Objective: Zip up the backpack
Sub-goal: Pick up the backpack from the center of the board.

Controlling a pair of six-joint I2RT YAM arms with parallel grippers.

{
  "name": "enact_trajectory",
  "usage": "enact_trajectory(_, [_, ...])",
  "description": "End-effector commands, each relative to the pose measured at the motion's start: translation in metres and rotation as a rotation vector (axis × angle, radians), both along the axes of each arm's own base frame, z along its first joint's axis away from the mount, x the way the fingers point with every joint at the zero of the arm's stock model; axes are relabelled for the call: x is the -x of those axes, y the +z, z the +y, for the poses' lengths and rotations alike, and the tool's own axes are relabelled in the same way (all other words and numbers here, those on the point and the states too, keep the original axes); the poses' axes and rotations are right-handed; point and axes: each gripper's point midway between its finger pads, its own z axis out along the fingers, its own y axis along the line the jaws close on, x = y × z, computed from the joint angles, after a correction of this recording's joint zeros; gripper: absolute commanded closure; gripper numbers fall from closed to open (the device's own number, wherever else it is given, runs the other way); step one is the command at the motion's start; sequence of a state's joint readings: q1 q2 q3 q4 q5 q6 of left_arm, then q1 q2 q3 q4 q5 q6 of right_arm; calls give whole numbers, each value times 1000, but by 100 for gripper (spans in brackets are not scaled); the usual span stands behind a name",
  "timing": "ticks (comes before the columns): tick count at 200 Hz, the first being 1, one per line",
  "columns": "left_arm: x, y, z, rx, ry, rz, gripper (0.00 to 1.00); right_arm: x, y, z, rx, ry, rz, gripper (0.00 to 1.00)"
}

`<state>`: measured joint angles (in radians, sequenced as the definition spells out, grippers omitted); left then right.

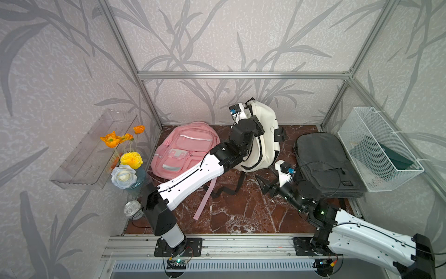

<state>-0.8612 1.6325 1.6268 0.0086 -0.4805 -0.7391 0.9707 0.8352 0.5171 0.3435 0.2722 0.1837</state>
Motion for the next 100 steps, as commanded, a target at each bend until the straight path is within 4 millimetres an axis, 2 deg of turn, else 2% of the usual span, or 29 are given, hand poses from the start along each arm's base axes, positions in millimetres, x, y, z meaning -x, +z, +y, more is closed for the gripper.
enact_trajectory(1, [24,69,20,185,36,-143,100,-10,20,6,-50,-45,-71,17])
enact_trajectory(37, [39,75,11,213,25,-166,100,-37,16,2,-57,-214,-54,17])
enact_trajectory(67, [47,76,13,210,21,-171,100,-44,33,-21,-90,-340,-90,20])
enact_trajectory(92, [52,71,24,195,47,-177,100,-40,48,-37,-64,-358,-89,33])
enact_trajectory(100, [54,70,28,188,57,-178,100,-39,50,-45,-56,-363,-78,45])
